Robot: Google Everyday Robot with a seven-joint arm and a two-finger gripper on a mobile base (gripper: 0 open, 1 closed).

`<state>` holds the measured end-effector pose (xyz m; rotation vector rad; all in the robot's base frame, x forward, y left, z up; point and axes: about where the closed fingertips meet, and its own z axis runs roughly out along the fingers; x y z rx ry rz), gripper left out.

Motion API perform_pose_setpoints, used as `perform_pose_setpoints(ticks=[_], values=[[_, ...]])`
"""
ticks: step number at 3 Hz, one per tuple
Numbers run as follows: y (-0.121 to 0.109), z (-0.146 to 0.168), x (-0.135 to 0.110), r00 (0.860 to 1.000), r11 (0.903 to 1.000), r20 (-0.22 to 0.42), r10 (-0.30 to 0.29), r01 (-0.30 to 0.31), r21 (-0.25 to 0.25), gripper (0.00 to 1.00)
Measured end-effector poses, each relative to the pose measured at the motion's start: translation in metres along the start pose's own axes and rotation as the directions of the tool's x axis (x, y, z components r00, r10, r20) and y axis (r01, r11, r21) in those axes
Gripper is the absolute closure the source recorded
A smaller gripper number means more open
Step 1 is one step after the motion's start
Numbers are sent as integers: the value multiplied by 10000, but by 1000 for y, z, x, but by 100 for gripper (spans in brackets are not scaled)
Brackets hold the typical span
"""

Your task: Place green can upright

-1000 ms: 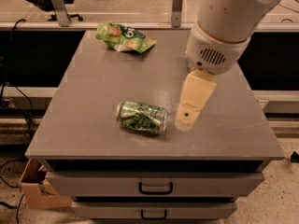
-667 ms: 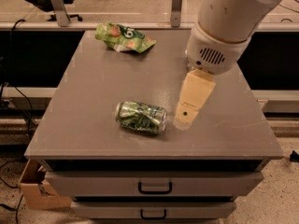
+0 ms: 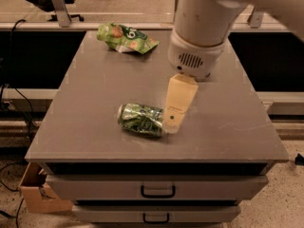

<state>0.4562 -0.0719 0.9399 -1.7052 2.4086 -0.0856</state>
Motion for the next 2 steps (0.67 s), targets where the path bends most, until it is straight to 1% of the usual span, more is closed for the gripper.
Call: perform_pose_setpoints(ticks=[1, 2], values=[[6, 21, -35, 9954, 9969, -540, -787, 783, -105, 0], [9, 36, -64, 9866, 9898, -810, -1415, 1396, -288, 0]])
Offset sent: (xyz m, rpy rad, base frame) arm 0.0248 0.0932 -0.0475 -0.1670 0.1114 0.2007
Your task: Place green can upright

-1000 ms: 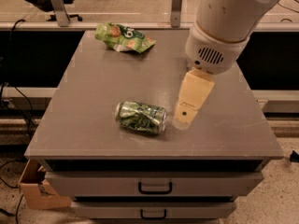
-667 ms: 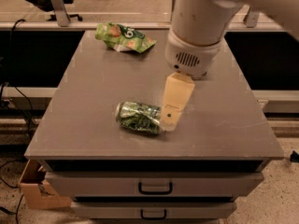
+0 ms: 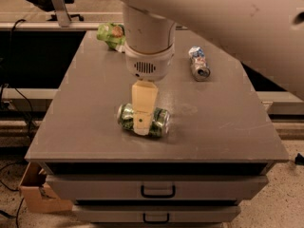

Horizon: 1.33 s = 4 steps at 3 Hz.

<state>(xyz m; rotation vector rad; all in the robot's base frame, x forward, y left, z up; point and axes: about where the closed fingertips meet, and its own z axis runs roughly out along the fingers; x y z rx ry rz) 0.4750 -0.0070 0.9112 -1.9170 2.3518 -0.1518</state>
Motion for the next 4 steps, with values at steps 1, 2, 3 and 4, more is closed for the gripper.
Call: perform_pose_setpoints(ticks=[1, 2, 3, 4], values=[[-1, 18, -21, 9993, 9985, -108, -365, 360, -418, 0], [-1, 39, -32, 9986, 9959, -311, -433, 407, -803, 0], [-1, 54, -36, 9984, 9931, -431, -369, 318, -1126, 0], [0, 65, -37, 9982, 9905, -506, -315, 244, -1351, 17]])
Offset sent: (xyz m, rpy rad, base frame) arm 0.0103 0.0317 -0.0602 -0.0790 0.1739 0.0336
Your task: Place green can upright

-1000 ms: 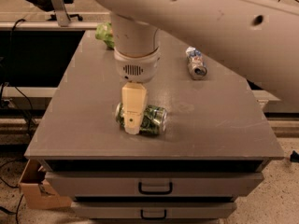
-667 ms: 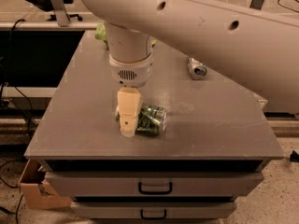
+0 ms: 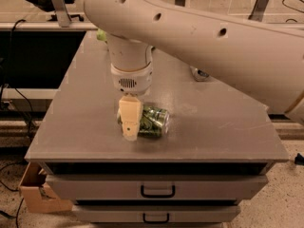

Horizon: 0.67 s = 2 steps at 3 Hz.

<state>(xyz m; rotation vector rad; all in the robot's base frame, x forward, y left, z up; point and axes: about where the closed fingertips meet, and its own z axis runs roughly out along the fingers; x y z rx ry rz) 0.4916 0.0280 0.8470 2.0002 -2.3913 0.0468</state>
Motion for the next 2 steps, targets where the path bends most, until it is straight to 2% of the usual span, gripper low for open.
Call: perform_pose_setpoints(ticks=[2], values=[[-1, 8, -2, 9995, 9992, 302, 66, -54, -395, 64]])
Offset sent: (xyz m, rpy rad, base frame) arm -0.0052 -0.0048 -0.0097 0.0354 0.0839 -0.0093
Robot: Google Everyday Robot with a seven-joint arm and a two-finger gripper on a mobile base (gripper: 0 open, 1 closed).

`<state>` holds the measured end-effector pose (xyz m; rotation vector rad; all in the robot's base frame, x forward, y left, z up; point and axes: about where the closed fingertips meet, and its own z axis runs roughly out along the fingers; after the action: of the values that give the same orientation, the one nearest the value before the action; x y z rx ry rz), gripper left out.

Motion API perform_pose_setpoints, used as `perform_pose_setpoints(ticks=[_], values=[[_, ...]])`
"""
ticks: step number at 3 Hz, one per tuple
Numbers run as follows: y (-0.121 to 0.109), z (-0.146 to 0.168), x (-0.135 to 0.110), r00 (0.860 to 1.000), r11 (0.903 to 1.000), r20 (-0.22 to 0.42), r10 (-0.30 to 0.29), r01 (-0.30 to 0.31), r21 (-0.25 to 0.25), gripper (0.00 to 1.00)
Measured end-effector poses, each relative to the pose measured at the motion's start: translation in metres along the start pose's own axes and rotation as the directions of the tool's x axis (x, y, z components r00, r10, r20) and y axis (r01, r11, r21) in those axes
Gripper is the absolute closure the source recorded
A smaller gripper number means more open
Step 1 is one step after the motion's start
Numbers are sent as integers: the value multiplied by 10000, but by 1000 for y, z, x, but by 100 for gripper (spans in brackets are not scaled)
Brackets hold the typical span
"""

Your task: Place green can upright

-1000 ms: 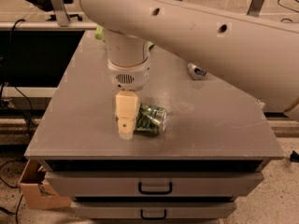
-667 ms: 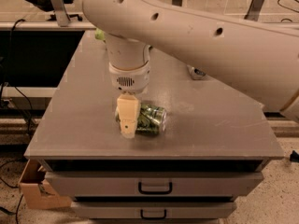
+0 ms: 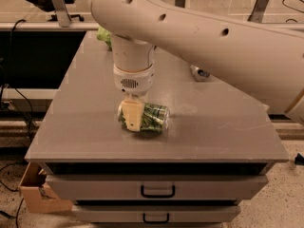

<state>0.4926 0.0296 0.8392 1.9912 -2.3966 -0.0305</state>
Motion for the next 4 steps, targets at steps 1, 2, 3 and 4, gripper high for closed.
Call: perform_pose_setpoints(ticks=[1, 2, 3, 4], values=[[0, -6, 2, 9967, 9996, 808, -44, 67, -283, 87], [-6, -27, 7, 9771, 9990, 2119, -212, 293, -351, 100], [-17, -58, 17, 9483, 9982, 3124, -552, 602, -64, 100], [-28, -83, 18, 8908, 9938, 4420, -1051, 1105, 137, 100]])
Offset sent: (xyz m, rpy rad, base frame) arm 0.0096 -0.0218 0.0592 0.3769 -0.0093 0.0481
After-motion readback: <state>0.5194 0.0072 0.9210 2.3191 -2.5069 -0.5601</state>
